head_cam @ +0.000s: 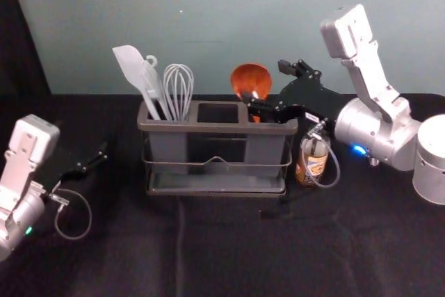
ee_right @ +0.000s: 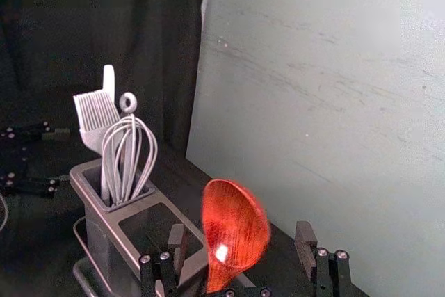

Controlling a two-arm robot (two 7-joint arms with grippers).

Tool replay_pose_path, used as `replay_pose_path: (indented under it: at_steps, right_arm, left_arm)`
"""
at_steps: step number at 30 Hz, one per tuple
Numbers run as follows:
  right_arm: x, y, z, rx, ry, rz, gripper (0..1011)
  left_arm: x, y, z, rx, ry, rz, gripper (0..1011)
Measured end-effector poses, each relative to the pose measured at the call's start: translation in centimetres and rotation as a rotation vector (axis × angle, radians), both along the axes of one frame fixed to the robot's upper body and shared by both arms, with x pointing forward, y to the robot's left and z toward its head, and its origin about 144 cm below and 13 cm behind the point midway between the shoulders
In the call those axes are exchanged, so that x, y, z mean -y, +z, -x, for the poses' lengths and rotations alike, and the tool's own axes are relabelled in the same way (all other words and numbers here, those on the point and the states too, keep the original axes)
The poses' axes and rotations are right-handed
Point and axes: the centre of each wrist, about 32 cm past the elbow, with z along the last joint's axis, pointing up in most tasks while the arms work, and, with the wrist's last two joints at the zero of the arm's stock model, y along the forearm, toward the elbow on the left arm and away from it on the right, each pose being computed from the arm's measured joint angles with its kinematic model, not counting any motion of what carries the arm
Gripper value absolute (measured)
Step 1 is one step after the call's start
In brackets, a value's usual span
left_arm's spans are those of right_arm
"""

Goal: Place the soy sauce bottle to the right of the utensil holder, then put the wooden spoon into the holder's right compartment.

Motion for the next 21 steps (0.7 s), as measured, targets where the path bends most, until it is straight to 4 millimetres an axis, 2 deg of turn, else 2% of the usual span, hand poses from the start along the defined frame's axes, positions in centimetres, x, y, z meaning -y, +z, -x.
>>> replay_pose_path:
  at_steps: [12,21]
  right_arm:
    - [-0.1,0.0,0.2,0.007,-0.005,0.005,1002]
    - [-0.6,-0.5,1.7,0.055,-0.047,0.025,1002]
  left_arm:
    - [0.0,0.0,0.0,0.000,0.000,0.000,1011]
    - [0.0,0.0,0.0,0.000,0.000,0.000,1011]
